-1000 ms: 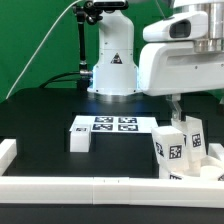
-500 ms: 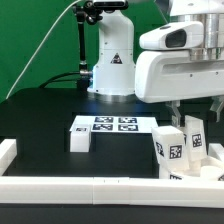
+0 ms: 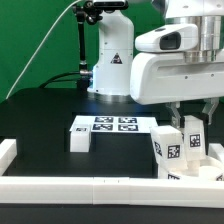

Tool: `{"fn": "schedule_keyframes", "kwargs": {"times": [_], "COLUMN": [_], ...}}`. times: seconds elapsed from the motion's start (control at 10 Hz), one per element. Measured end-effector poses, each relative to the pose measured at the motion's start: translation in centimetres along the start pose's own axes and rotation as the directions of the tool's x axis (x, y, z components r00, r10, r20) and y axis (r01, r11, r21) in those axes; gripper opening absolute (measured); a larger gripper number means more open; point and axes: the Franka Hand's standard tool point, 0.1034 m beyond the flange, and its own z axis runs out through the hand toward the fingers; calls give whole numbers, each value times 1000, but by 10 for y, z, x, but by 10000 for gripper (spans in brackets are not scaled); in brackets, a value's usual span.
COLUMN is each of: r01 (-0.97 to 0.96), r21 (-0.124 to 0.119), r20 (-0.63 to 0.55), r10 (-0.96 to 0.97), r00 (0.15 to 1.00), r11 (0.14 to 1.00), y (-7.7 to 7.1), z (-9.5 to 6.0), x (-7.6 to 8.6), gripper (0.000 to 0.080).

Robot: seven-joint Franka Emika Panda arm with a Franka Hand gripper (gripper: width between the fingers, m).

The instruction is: Assemble stool

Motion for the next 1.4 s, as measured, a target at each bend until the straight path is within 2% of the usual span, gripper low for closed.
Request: {"fn": "schedule_keyframes", "kwargs": {"times": [0.1,0.4,0.7,0.8,1.0,1.1,1.2,1.3,1.4], "r01": [-65,-361,-615,-707,-757,-734,-693,-674,-643], "r21": [11,8,8,11,9,6,11,20,31], "r20": [15,18,21,24,24,23,23,20,19], "r10": [65,361,614,707,757,734,692,674,643], "r00": [998,932,789,707,653,679,721,739,766], "r11": [998,933,789,707,653,679,721,738,765], "y": [4,3,1,0,-1,0,0,0,6], "z": [-2,-1,-2,-2,-2,-3,-10,-17,-26], "x": [0,0,1,1,2,2,2,2,-3], "gripper": [335,337,337,337,337,337,522,522,632]}}
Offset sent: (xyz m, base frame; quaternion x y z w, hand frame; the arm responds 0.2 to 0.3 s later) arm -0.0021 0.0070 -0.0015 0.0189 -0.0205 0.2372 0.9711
